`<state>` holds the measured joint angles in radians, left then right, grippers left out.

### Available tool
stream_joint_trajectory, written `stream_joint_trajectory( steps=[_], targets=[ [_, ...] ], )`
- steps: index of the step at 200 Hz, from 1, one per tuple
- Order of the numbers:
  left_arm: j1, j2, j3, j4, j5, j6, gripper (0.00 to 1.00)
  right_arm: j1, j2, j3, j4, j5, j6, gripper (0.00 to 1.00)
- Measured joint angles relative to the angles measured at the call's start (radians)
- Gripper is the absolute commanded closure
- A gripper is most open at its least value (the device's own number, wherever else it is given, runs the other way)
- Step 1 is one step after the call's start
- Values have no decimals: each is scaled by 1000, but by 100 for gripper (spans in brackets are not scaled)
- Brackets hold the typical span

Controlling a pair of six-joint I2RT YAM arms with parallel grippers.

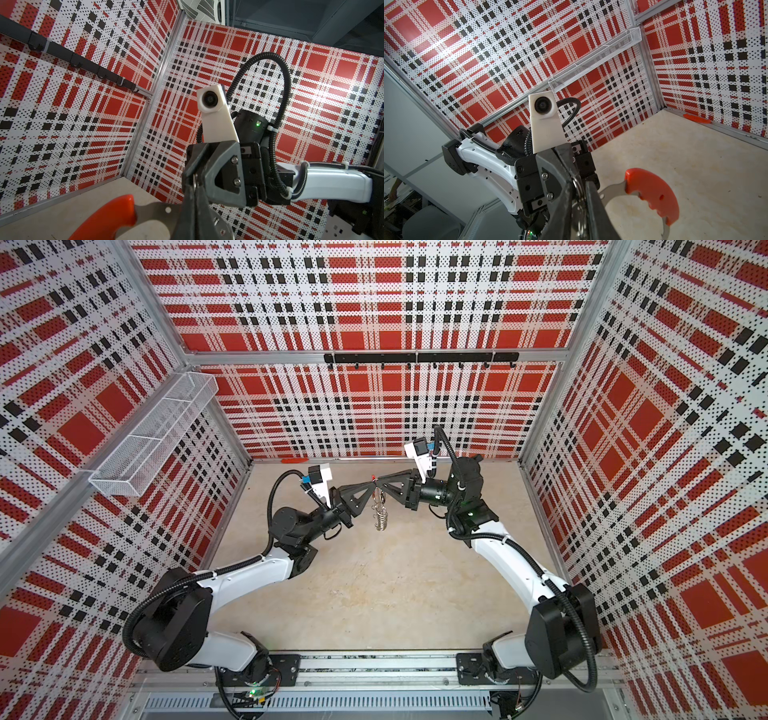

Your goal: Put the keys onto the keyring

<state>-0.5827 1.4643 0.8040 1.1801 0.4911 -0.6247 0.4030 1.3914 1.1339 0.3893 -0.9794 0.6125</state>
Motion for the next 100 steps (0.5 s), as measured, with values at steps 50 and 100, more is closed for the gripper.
stream_joint_trajectory(
  steps=[50, 100],
  targets=[
    [0, 0, 6, -1, 0, 0, 100, 0, 0, -7, 18, -2, 6, 85],
    [0, 0, 7, 1, 3, -3, 100, -1, 0, -14, 32, -1, 13, 98]
  ],
)
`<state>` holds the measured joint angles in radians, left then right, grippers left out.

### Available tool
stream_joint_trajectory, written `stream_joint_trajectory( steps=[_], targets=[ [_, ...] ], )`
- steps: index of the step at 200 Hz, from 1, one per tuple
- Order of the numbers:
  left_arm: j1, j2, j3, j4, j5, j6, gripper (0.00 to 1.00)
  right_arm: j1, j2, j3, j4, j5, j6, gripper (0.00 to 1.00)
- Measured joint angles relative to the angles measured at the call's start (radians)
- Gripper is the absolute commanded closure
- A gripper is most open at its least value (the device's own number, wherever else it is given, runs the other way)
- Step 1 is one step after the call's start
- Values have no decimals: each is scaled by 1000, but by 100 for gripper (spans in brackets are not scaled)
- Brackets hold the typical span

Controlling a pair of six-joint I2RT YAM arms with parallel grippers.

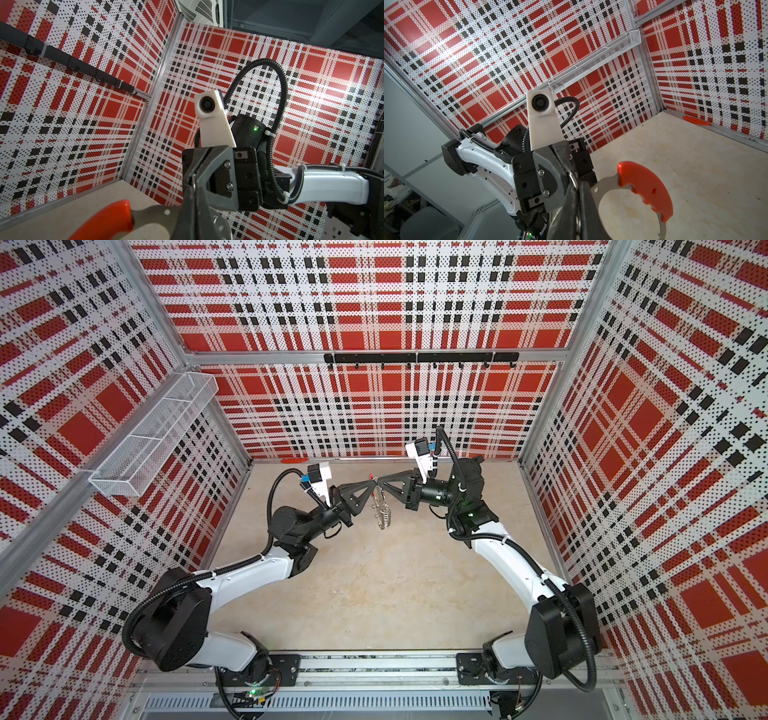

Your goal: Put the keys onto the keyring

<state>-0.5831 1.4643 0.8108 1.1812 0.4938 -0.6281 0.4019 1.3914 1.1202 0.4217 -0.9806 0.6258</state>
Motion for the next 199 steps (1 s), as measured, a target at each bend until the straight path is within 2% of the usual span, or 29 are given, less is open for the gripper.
stream_joint_trajectory(
  steps=[56, 75, 102, 123, 152, 171, 199],
  targets=[
    [0, 0, 6, 0, 0, 1, 100, 0, 0, -1, 17, 1, -2, 100],
    [1, 0, 6, -2, 0, 8, 80, 0, 0, -1, 9, 4, -19, 100],
    [14, -6, 3, -24, 2, 58, 73, 2, -4, 3, -94, 37, -114, 100],
    [29, -54, -21, -108, 11, 187, 72, 3, -7, 19, -201, 82, -205, 100],
    [40, -153, -3, -362, 32, 478, 76, 5, -10, 65, -340, 151, -332, 100],
    [48, -157, 120, -617, 61, 666, 76, 8, -19, 80, -397, 183, -393, 100],
    [67, -106, 323, -918, 117, 848, 75, 13, -32, 81, -440, 215, -451, 100]
  ],
)
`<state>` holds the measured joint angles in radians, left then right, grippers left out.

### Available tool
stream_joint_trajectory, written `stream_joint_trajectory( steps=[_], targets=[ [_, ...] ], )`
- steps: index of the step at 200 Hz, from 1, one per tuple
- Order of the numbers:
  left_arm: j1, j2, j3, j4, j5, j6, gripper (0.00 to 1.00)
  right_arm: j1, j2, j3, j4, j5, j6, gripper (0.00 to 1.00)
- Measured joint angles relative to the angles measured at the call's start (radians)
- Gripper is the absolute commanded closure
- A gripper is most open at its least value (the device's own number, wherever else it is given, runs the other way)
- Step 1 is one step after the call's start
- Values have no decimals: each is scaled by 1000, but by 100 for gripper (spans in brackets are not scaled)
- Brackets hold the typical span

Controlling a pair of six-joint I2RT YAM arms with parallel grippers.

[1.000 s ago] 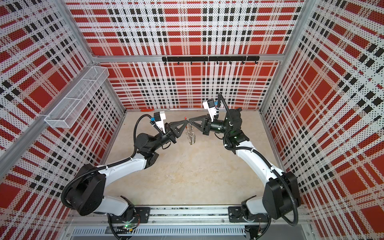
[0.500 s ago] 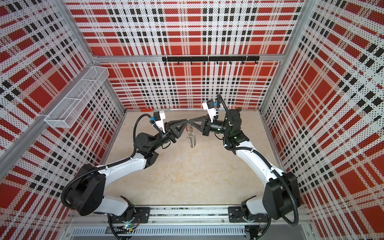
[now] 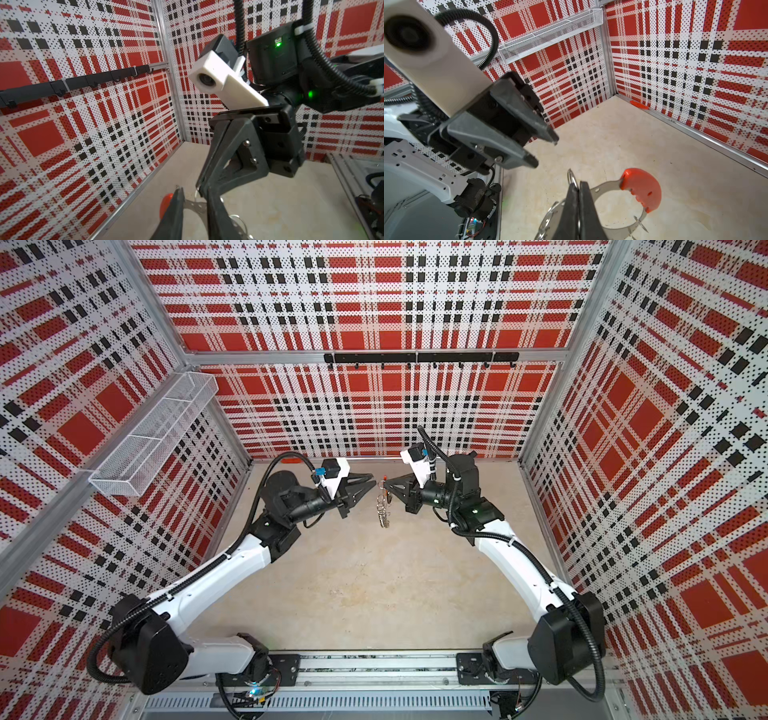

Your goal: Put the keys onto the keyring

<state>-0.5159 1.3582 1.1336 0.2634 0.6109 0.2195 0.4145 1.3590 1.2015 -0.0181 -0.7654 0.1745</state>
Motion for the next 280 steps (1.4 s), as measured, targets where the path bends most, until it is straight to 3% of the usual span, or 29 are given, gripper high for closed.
stream_joint_trajectory(
  steps=[56, 86, 114, 130, 151, 172, 225, 255, 280],
  targets=[
    [11, 117, 178, -297, 136, 124, 76, 21, -5, 0, -46, 33, -51, 100],
    [11, 150, 231, -369, 183, 134, 86, 21, -10, 0, -57, 53, -63, 100],
    [18, 152, 248, -405, 196, 141, 97, 22, -15, 0, -65, 59, -75, 100],
    [23, 152, 250, -414, 197, 143, 98, 24, -16, 0, -69, 60, -79, 100],
    [23, 152, 251, -420, 197, 144, 97, 24, -16, 0, -77, 61, -80, 100],
    [22, 152, 251, -425, 197, 145, 88, 24, -17, 0, -79, 60, -80, 100],
    [22, 154, 251, -437, 196, 145, 86, 25, -19, 0, -86, 60, -76, 100],
    [21, 159, 263, -449, 199, 138, 100, 25, -24, 0, -90, 64, -76, 100],
    [21, 163, 274, -459, 202, 132, 100, 25, -27, 0, -89, 67, -77, 100]
  ],
)
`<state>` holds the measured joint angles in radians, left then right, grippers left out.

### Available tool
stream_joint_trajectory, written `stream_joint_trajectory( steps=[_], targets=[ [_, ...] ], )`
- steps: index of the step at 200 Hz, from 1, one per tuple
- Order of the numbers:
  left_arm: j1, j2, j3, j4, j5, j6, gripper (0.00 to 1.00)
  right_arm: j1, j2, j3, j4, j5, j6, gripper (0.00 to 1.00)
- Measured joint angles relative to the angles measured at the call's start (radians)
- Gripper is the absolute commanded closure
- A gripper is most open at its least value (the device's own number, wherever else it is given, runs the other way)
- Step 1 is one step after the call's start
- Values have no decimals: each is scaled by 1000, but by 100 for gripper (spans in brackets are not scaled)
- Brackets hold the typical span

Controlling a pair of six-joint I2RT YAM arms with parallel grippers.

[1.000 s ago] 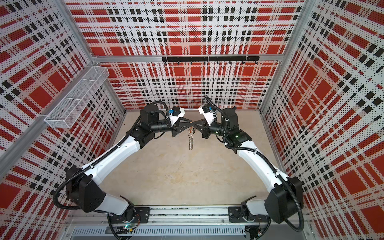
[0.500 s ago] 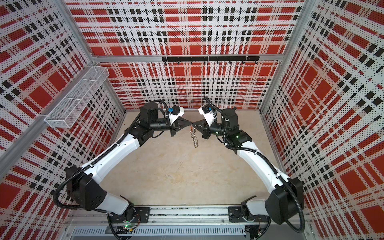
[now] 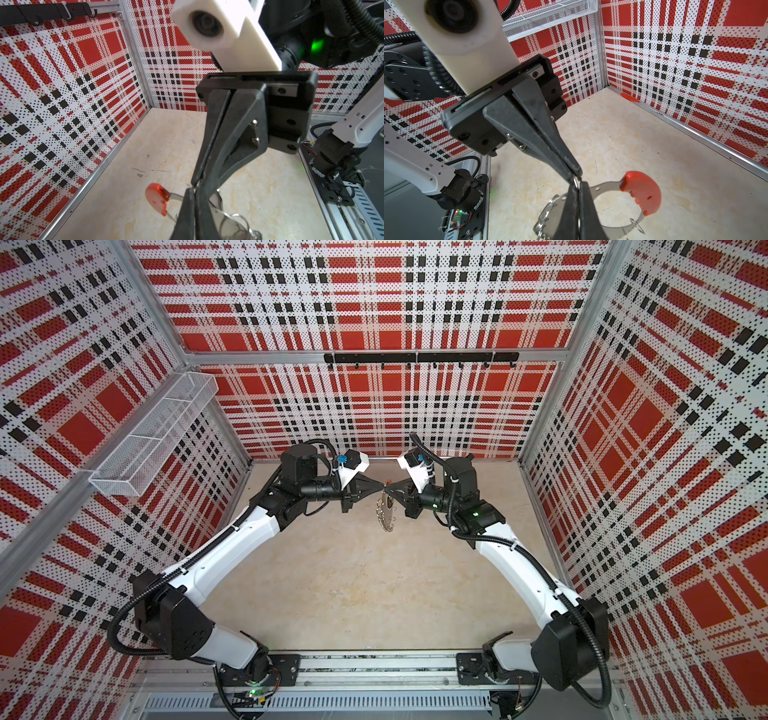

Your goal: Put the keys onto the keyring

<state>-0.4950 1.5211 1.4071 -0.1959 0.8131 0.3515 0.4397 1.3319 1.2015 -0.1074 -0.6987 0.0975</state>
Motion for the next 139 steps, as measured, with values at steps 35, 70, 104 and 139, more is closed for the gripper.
stream_joint_trajectory(
  steps=[35, 70, 104, 139],
  targets=[
    [0, 1, 4, -2, 2, -4, 100, 0, -3, -1, 0, 4, 10, 100],
    [0, -8, -29, 63, 3, -48, 100, -5, -16, -31, 62, 0, 78, 73],
    [3, -35, -163, 222, 3, -146, 100, -27, -53, -95, 183, -67, 184, 60],
    [6, -44, -235, 362, -2, -248, 100, -103, -69, -161, 346, -151, 348, 56]
  ],
)
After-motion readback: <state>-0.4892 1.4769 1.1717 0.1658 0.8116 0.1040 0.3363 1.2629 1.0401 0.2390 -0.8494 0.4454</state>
